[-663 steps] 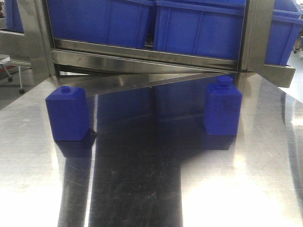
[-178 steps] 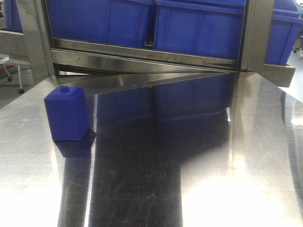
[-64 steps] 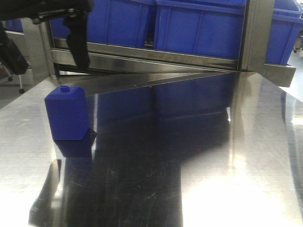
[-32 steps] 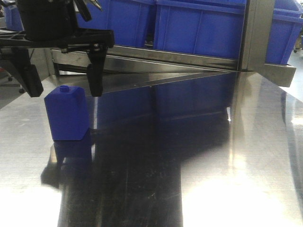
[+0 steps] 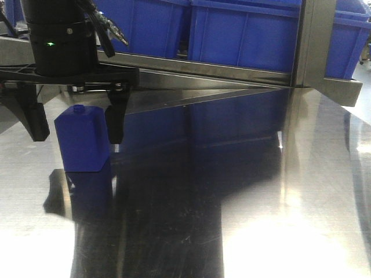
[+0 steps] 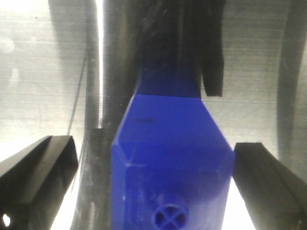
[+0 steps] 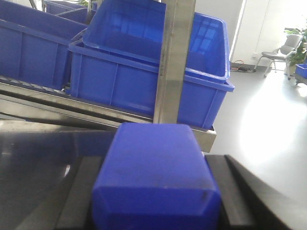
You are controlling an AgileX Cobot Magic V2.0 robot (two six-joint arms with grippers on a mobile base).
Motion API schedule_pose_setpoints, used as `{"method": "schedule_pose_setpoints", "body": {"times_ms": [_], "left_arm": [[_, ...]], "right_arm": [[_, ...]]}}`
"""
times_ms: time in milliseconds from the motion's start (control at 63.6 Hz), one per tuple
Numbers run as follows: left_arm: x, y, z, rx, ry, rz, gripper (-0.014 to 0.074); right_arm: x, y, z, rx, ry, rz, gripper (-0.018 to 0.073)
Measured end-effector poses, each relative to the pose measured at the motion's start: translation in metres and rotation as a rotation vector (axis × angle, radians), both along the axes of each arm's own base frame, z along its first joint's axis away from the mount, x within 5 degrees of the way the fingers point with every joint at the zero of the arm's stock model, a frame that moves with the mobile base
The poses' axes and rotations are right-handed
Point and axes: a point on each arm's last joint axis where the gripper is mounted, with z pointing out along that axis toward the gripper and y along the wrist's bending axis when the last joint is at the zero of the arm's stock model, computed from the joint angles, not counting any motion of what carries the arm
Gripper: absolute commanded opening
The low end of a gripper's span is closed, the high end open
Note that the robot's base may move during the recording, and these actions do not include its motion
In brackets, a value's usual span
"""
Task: Pick and sort blue part to right shelf
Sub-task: 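Lower the open left gripper around the remaining blue bottle, then close the left gripper on the blue bottle and lift it up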
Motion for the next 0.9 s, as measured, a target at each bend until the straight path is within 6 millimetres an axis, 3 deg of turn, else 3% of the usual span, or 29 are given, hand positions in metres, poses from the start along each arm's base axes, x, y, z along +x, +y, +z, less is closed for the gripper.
{"method": "schedule_pose_setpoints", "body": {"times_ms": [440,896], "left_arm": [[-0.0008,-0.0016,-0.0005,-0.02,0.012,0.008,0.0686],[-0.0009,-0.0018,-0.0005,-0.022,0.014,0.008,0.0422]], "right_arm": [[0.0,0.0,0.0,0.0,0.0,0.0,0.0399],[0.0,0.0,0.0,0.0,0.0,0.0,0.0399]]}}
